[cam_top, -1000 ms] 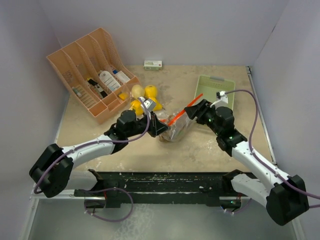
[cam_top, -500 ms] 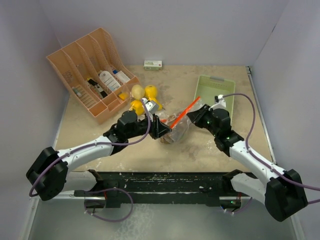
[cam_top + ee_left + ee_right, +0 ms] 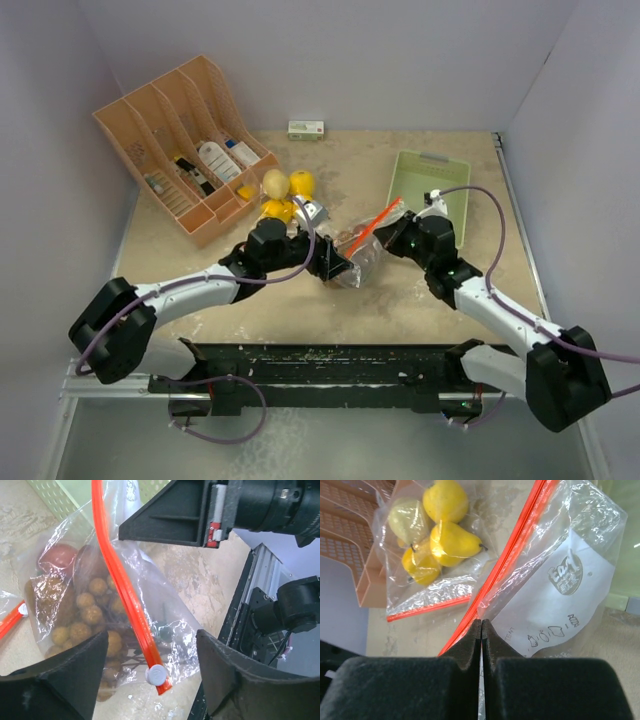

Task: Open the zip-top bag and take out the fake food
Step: Unzip the zipper food storage bag at the center of the board, then open the zipper of the food storage bag at the center of the board.

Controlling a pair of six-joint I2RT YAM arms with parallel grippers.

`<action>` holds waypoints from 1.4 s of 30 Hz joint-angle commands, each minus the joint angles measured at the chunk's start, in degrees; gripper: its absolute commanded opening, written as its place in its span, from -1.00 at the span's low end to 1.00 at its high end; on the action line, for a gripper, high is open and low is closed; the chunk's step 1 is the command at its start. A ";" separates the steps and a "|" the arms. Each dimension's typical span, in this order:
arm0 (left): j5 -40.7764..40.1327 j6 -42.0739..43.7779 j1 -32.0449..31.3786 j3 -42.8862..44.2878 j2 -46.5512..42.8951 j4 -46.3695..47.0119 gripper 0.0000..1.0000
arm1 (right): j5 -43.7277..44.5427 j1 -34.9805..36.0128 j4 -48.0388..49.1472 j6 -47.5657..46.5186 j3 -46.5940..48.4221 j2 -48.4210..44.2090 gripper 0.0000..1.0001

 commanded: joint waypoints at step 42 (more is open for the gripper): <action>10.77 -11.57 4.98 13.20 18.08 18.45 -0.11 | 5.65 0.12 -18.99 2.44 -10.19 -38.81 0.49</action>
